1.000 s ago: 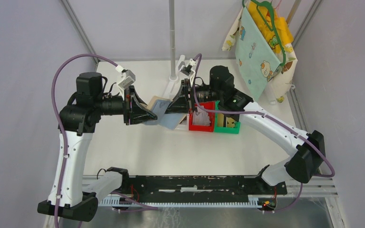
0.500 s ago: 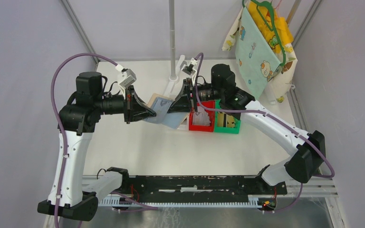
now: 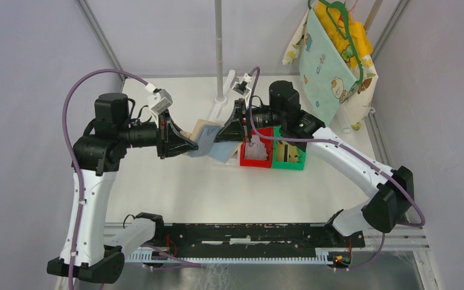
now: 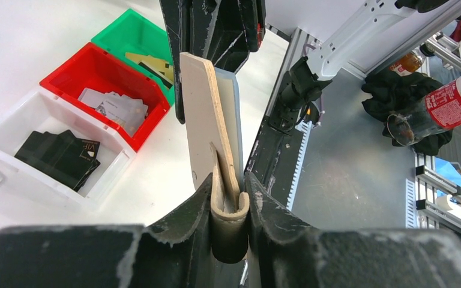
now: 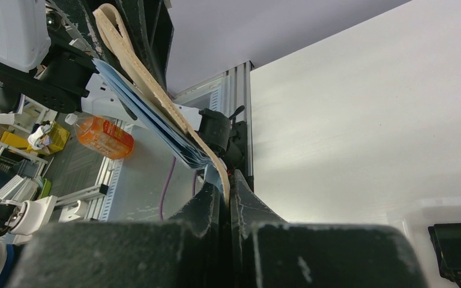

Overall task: Take the credit cards out of the card holder
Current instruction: Remove the credit card from the card holder.

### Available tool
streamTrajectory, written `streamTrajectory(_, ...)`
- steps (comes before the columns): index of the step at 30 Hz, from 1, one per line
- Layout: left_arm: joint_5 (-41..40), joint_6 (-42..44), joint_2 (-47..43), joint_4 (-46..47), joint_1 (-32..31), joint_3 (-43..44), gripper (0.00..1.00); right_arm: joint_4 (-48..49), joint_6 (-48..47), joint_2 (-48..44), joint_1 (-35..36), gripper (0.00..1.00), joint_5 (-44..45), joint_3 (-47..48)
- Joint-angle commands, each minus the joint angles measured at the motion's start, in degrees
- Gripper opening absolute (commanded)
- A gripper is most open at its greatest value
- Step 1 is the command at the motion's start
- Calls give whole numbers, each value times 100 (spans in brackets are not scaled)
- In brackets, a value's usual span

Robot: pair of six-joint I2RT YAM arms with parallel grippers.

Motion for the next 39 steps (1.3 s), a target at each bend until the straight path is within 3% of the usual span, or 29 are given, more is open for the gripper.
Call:
streamTrajectory(1,210,153,-28,-26,-19,272,26,111,-114,-172,-41,0,57,238)
streamTrajectory(33,589,232,89,-246,-23,450,19,-142,-251,-108,-54,0,11,403)
streamTrajectory(37,316,-96,13,138,-23,359,13,-14,-126,-104,-59,0,-13,393)
streamTrajectory(39,-194,-308,-113,519,-16,166,13,141,-48,-133,-47,0,-44,385)
